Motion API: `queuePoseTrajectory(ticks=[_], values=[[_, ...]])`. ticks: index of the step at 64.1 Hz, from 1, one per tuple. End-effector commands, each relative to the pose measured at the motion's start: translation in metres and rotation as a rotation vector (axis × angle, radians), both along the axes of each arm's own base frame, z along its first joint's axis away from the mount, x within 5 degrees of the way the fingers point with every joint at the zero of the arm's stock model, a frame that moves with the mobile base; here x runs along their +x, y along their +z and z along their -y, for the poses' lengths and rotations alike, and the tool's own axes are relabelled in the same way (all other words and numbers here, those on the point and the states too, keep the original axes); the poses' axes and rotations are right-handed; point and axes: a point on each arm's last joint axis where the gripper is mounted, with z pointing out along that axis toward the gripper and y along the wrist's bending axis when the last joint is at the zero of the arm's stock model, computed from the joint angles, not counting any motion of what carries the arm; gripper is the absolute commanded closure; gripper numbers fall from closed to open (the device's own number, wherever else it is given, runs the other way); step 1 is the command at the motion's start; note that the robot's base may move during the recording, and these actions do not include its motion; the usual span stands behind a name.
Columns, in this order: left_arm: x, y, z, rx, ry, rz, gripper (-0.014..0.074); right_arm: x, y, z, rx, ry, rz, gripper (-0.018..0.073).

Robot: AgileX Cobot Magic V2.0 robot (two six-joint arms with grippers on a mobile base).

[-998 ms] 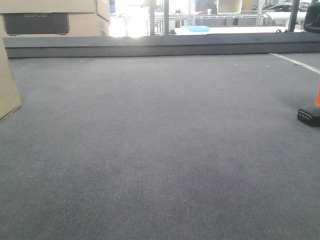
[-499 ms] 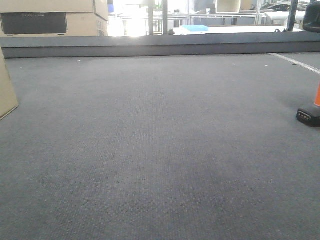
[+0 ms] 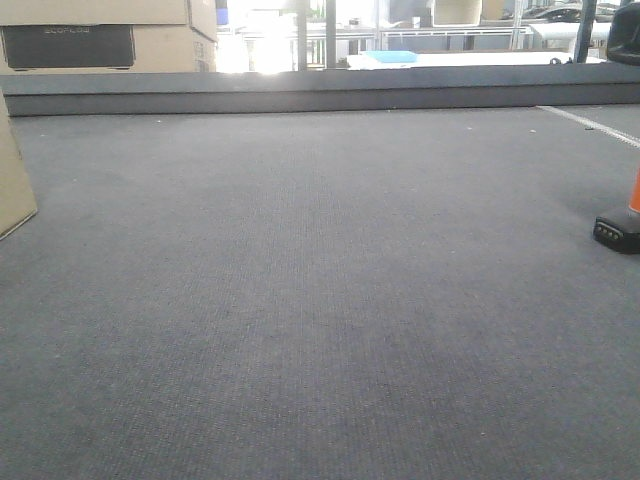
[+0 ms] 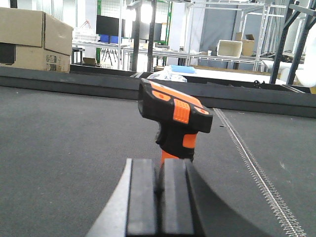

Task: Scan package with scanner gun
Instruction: 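Move the left gripper down over the top of the tan box, then grasp the tan box top with the left gripper and lift it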

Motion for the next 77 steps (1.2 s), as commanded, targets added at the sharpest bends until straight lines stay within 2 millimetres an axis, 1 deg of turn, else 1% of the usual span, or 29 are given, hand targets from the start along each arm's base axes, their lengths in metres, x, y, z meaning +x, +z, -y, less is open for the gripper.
queuePoseTrajectory(ticks=[1, 5, 10, 19, 24, 27, 33, 43, 47, 50, 52, 56, 57, 60, 61, 66, 69, 72, 77], values=[[0.017, 0.004, 0.001, -0.005, -0.006, -0.036, 0.0708, 0.0, 0.002, 0.0, -0.007, 0.0, 0.02, 0.0728], [0.027, 0.003, 0.002, -0.004, -0.005, -0.064, 0.0708, 0.0, 0.002, 0.0, -0.007, 0.0, 0.02, 0.0728], [0.038, -0.004, 0.002, -0.006, -0.005, -0.134, 0.0708, 0.0, 0.002, 0.0, -0.007, 0.0, 0.02, 0.0728], [0.046, -0.011, -0.001, -0.128, 0.034, -0.224, 0.0708, 0.0, 0.002, 0.0, -0.007, 0.0, 0.02, 0.0728], [0.045, -0.01, -0.008, -0.172, 0.044, -0.22, 0.0708, 0.0, 0.002, 0.0, -0.007, 0.0, 0.02, 0.0728], [0.044, -0.01, -0.01, -0.178, 0.019, -0.228, 0.0708, 0.0, 0.002, 0.0, -0.007, 0.0, 0.02, 0.0728], [0.04, -0.012, -0.016, -0.152, -0.037, -0.277, 0.0708, 0.0, 0.002, 0.0, -0.007, 0.0, 0.02, 0.0728], [0.036, -0.014, -0.032, -0.123, -0.001, -0.294, 0.0706, 0.0, 0.002, 0.0, -0.007, 0.0, 0.02, 0.0728], [0.036, -0.014, -0.036, -0.119, 0.01, -0.293, 0.0694, 0.0, 0.002, 0.0, -0.007, 0.0, 0.02, 0.0728], [0.036, -0.014, -0.037, -0.106, 0.001, -0.292, 0.0652, 0.0, 0.002, 0.0, -0.007, 0.0, 0.02, 0.0728], [0.036, -0.014, -0.038, -0.097, 0.002, -0.29, 0.0608, 0.0, 0.002, 0.0, -0.007, 0.0, 0.02, 0.0728], [0.036, -0.014, -0.039, -0.08, 0.007, -0.287, 0.0496, 0.0, 0.002, 0.0, -0.007, 0.0, 0.02, 0.0728], [0.036, -0.014, -0.04, -0.071, 0.009, -0.287, 0.0452, 0.0, 0.002, 0.0, -0.007, 0.0, 0.02, 0.0728], [0.036, -0.013, -0.042, -0.049, 0.015, -0.28, 0.0367, 0.0, 0.002, 0.0, -0.007, 0.0, 0.02, 0.0728], [0.037, -0.013, -0.042, -0.042, 0.017, -0.277, 0.0326, 0.0, 0.002, 0.0, -0.007, 0.0, 0.02, 0.0728], [0.037, -0.013, -0.044, -0.016, 0.024, -0.273, 0.0186, 0.0, 0.002, 0.0, -0.007, 0.0, 0.02, 0.0728], [0.039, -0.014, -0.045, -0.016, 0.025, -0.273, 0.0131, 0.0, 0.002, 0.0, -0.007, 0.0, 0.02, 0.0728], [0.041, -0.016, -0.045, -0.017, 0.025, -0.278, 0.0098, 0.0, 0.002, 0.0, -0.007, 0.0, 0.02, 0.0728], [0.045, -0.02, -0.046, -0.022, 0.025, -0.296, 0.0084, 0.0, 0.002, 0.0, -0.007, 0.0, 0.02, 0.0728]])
